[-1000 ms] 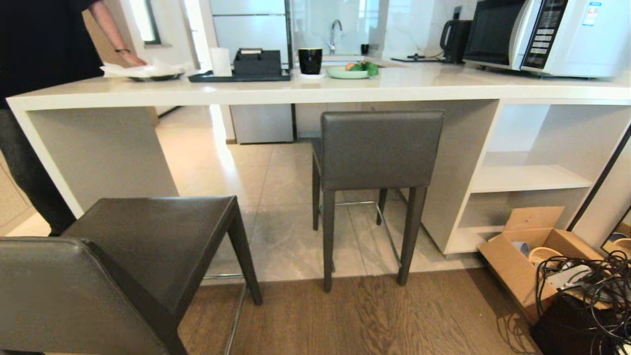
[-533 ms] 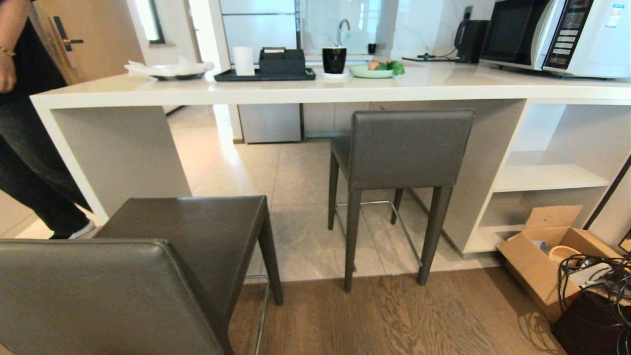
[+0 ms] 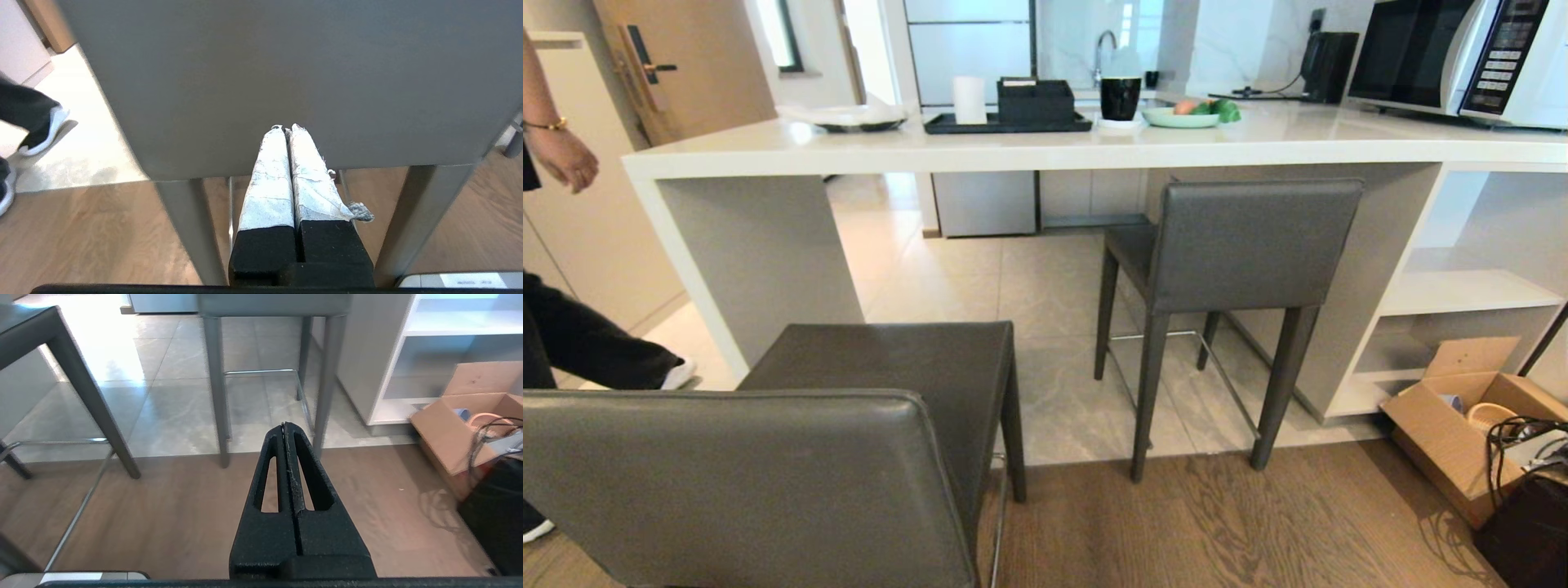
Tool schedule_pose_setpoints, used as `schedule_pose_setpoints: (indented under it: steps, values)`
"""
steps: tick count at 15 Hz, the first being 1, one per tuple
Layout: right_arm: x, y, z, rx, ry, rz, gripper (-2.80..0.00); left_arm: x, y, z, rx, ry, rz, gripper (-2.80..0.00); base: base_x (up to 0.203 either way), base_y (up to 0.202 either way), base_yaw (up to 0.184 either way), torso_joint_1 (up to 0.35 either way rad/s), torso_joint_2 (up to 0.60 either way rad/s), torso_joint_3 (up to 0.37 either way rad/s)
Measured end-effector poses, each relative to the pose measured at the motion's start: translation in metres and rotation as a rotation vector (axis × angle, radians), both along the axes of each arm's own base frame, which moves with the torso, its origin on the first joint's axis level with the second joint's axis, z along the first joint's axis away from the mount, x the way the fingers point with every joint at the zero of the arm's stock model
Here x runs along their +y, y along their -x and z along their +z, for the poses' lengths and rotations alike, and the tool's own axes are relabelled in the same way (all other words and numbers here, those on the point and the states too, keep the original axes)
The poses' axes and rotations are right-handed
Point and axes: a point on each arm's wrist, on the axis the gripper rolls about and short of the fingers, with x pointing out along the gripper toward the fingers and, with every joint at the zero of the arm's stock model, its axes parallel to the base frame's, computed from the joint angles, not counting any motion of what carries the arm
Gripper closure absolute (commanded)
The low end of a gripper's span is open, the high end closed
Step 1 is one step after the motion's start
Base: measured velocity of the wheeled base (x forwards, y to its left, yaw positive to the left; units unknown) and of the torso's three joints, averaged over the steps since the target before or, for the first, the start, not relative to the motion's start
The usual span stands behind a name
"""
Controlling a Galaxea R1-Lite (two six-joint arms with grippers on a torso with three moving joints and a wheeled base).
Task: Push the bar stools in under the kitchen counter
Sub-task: Push the gray chair back under the dining table
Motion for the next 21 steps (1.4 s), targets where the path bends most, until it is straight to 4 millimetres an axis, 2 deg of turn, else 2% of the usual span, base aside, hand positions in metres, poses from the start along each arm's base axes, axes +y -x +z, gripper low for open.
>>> schedule_pose_setpoints:
  steps: [16, 21]
  values:
    - [0.0, 0.0, 0.0, 0.0, -0.003, 0.0, 0.0, 0.0, 0.0, 0.0001, -0.001, 0.001, -0.001, 0.0, 0.0, 0.189, -0.003, 0.003, 0.0, 0.001]
    - [0.0, 0.0, 0.0, 0.0, -0.003, 0.0, 0.0, 0.0, 0.0, 0.0001, 0.0, 0.001, 0.0, 0.0, 0.0, 0.02, -0.001, 0.001, 0.0, 0.001]
